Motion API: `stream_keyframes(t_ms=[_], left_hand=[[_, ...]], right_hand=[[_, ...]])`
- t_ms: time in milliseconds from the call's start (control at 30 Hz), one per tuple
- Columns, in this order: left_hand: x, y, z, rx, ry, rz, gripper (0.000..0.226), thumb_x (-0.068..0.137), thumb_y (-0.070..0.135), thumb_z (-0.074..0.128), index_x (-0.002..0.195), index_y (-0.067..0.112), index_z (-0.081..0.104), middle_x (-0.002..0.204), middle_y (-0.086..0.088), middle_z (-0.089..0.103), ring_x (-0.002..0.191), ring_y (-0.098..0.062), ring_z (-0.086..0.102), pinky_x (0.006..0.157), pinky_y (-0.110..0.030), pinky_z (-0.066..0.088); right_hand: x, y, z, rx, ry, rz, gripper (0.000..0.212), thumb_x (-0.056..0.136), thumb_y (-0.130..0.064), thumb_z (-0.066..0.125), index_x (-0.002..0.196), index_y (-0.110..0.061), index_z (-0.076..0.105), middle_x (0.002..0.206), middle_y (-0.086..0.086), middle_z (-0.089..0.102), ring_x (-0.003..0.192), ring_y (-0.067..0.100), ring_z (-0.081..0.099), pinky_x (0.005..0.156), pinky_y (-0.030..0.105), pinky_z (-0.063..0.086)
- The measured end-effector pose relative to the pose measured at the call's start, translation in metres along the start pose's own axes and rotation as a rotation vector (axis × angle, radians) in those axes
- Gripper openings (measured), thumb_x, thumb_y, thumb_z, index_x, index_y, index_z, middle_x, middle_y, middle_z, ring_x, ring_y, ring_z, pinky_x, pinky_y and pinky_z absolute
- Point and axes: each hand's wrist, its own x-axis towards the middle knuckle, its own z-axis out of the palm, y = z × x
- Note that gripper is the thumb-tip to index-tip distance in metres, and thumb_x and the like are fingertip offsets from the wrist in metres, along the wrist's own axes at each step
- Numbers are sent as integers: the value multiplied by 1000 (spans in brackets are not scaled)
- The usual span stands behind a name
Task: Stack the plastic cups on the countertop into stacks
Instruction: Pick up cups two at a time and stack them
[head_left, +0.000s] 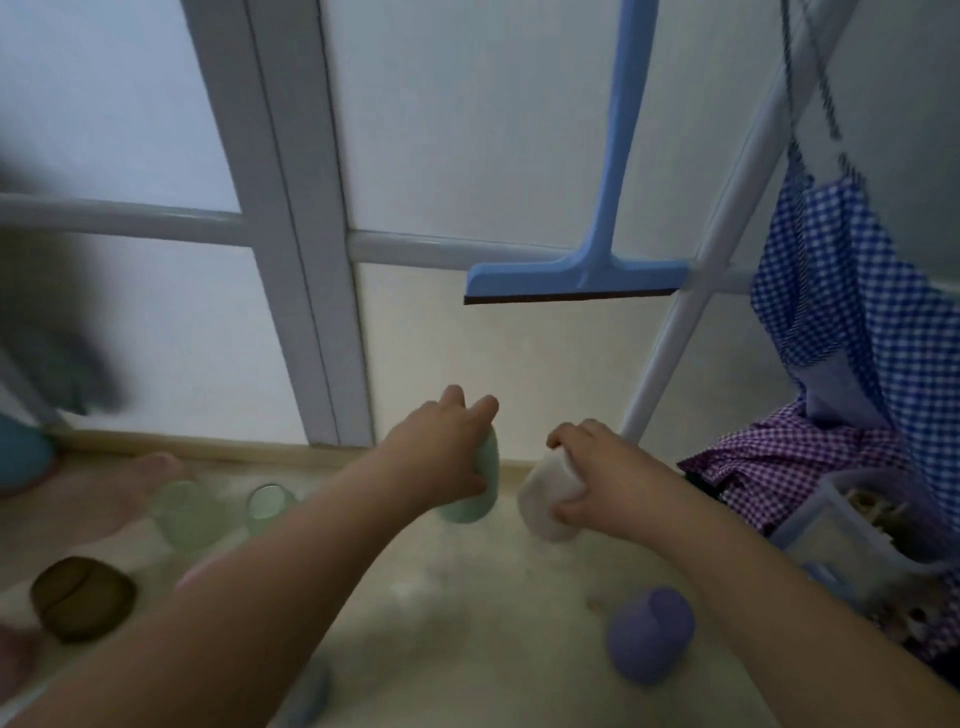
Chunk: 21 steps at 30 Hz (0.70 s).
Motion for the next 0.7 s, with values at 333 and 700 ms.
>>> stream_keyframes(t_ms=[333,700], left_hand=[[-114,-68,-124,24,140,-119,63,67,34,75,120,28,43,107,-1,53,93,-26,53,81,-38,50],[-192,-129,-112,-2,123,-284,66,67,35,75,124,33,42,115,2,50,97,-21,52,77,-33,49]], right_hand=[[-17,-136,-56,-19,29,-265,64,69,-37,77,120,-25,40,105,-5,48,93,17,51,74,30,43],[-18,-237,-11,-120,-114,-485,60,68,-35,75,118,-23,44,111,-1,52,96,20,54,81,41,54]])
